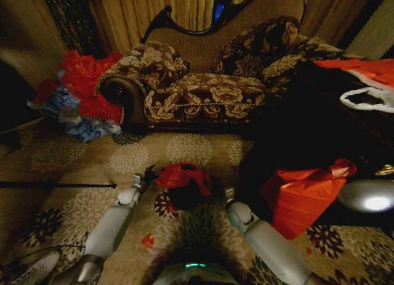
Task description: Place a garbage bag over the trash bin.
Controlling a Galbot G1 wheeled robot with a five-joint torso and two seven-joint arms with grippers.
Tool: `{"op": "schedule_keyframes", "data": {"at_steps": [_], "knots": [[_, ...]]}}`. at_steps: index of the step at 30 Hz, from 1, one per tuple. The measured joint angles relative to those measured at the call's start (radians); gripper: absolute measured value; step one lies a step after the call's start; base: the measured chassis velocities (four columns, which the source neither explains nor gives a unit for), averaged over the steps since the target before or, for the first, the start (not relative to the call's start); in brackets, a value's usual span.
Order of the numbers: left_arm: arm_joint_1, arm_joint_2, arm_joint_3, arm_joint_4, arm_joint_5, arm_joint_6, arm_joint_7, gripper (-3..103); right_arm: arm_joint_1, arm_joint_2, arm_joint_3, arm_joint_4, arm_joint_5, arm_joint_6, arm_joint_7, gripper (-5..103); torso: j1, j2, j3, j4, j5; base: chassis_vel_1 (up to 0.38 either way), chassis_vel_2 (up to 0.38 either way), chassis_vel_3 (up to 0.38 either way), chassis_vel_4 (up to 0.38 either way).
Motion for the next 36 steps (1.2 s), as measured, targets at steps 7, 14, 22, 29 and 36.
{"op": "schedule_keyframes", "data": {"at_steps": [7,14,22,29,36], "knots": [[0.049,0.001,-0.032,-0.031,-0.040,-0.002,-0.008,100,-0.030,-0.016,0.037,0.103,0.016,0.018,0.064,100,0.000,0.000,0.000,0.0001,-0.0001,0.000,0.000,0.000,0.000],[0.084,0.008,-0.057,-0.052,-0.047,-0.013,-0.006,100,-0.072,-0.045,0.080,0.268,0.069,-0.026,0.121,100,0.000,0.000,0.000,0.0001,-0.0003,0.000,0.000,0.000,0.000],[0.151,0.069,-0.081,-0.184,-0.076,-0.016,0.056,100,-0.124,-0.062,0.065,0.398,0.134,-0.073,0.129,100,0.000,0.000,0.000,0.0001,-0.0001,0.000,0.000,0.000,0.000],[0.133,0.156,-0.003,-0.275,-0.001,-0.051,0.249,100,-0.144,-0.062,0.036,0.374,0.120,-0.089,0.040,100,0.000,0.000,0.000,0.0002,-0.0001,0.000,0.000,0.000,0.000],[0.024,0.218,0.071,-0.287,0.101,-0.029,0.394,100,-0.131,-0.055,0.032,0.346,0.118,-0.089,0.021,100,0.000,0.000,0.000,-0.0002,0.0000,0.000,0.000,0.000,0.000]]}}
